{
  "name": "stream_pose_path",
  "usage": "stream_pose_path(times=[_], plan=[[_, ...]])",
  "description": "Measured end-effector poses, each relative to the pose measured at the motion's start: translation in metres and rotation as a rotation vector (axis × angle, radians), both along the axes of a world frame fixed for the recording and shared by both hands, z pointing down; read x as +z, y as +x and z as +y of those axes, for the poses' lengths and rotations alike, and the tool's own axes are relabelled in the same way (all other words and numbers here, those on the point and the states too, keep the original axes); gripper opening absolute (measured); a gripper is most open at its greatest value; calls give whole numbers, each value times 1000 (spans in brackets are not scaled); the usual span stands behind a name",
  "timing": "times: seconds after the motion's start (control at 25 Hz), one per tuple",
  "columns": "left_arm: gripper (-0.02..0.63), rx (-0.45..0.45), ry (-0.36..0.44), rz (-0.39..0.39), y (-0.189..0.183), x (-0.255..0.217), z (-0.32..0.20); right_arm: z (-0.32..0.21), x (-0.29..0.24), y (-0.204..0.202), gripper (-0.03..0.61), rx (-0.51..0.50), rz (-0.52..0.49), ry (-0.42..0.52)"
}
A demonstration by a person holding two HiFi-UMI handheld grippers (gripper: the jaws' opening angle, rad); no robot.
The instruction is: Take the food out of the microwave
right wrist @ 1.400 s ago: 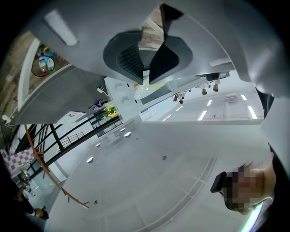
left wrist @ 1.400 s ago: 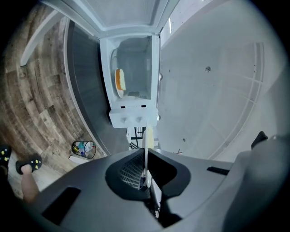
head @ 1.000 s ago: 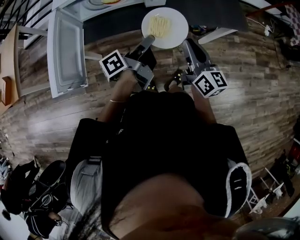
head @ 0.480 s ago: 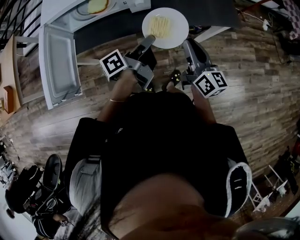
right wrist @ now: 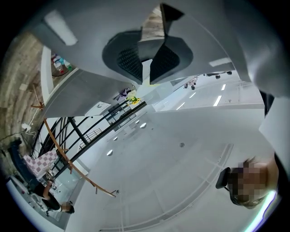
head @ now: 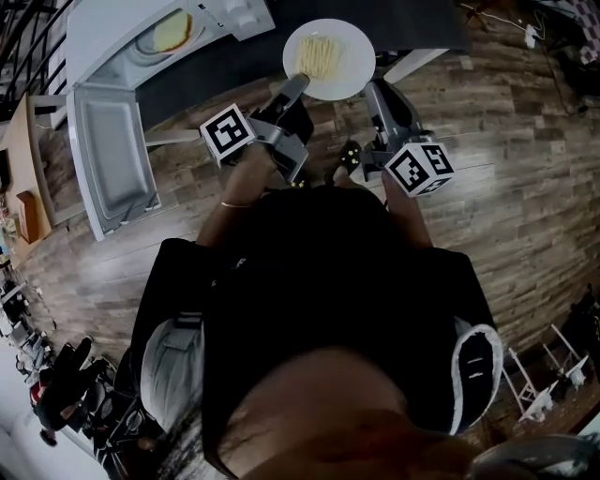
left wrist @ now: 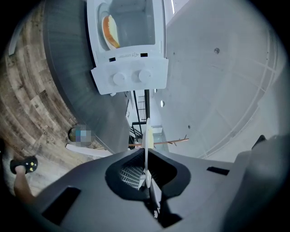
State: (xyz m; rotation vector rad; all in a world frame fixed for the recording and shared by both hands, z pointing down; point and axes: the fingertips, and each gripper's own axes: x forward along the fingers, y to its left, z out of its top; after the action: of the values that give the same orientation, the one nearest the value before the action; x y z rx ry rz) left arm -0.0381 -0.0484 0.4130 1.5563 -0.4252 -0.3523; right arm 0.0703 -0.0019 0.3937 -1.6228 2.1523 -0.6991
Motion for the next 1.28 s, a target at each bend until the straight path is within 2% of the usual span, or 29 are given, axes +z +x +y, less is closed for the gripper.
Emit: stream_pose_path(times=[0.4, 0.88, 1.28], plan=[[16, 4, -6, -12, 44, 4, -3, -3, 6, 45, 19, 30, -43, 10], [15, -37, 0, -19, 88, 6, -23, -27, 8, 92, 18, -8, -44, 22], [15, -67, 13, -28, 101, 7, -33, -38, 11, 114, 12, -21, -43, 21]])
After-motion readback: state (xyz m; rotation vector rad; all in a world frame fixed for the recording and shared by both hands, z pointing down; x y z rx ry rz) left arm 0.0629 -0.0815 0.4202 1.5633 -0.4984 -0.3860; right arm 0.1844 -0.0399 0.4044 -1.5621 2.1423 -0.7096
